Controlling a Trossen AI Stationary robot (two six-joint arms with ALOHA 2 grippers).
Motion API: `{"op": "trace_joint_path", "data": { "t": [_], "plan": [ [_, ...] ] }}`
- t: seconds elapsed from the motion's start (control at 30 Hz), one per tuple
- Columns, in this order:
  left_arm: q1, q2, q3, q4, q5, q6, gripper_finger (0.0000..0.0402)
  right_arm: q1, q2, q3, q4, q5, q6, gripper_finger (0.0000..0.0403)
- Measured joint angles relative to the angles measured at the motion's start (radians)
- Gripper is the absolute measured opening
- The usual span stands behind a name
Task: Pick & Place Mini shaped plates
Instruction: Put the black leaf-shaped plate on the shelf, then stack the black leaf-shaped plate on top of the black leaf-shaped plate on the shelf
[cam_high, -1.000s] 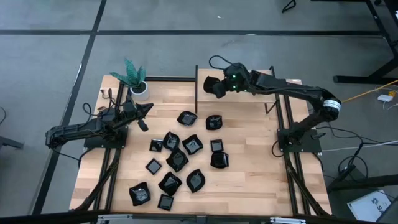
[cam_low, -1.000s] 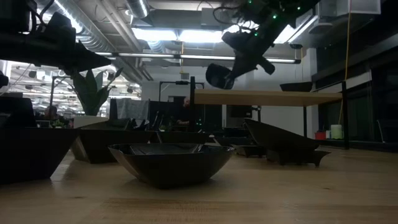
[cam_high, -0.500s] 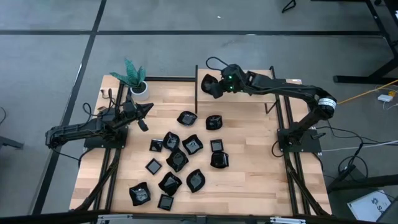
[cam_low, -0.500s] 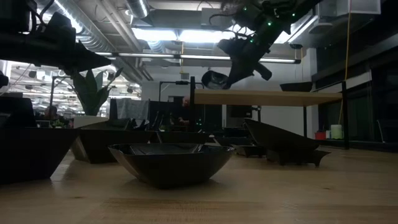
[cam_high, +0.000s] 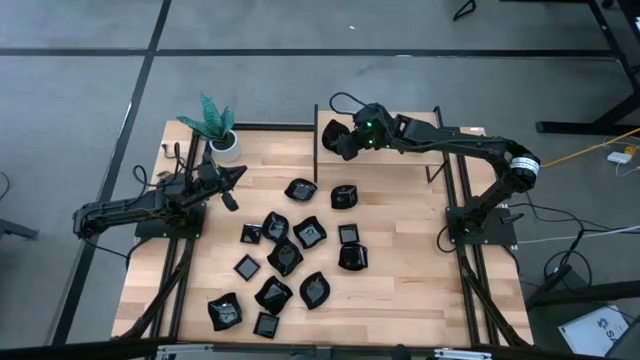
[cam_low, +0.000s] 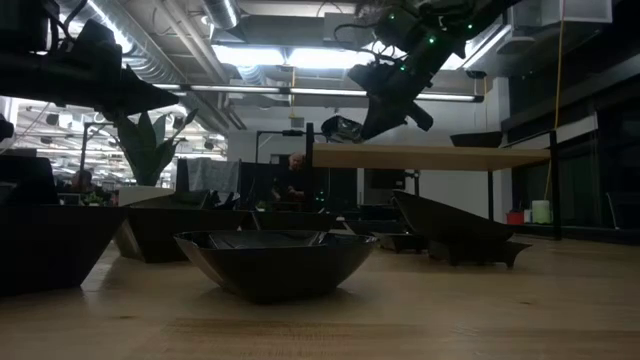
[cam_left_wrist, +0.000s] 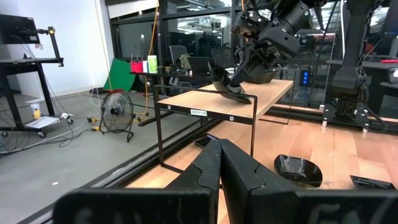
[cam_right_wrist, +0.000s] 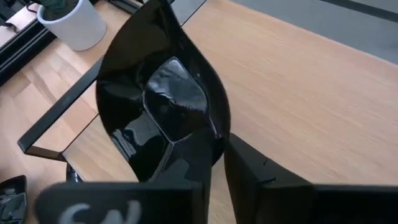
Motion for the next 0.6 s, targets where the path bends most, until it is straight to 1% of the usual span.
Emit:
{"op": "trace_joint_path", "data": {
  "t": [0.27, 0.47, 0.6],
  "plan": [
    [0.0, 0.0, 0.0, 0.0, 0.0, 0.0, 0.0004, 0.0, 0.0, 0.0, 0.001, 0.0, -0.02, 0.0081],
    [0.0, 0.0, 0.0, 0.0, 0.0, 0.0, 0.0004, 0.0, -0.005, 0.0, 0.009, 0.0, -0.07, 0.0084],
    [0.0, 0.0, 0.0, 0.0, 0.0, 0.0, 0.0004, 0.007, -0.038, 0.0, 0.024, 0.0, -0.123, 0.0083]
  ]
}}
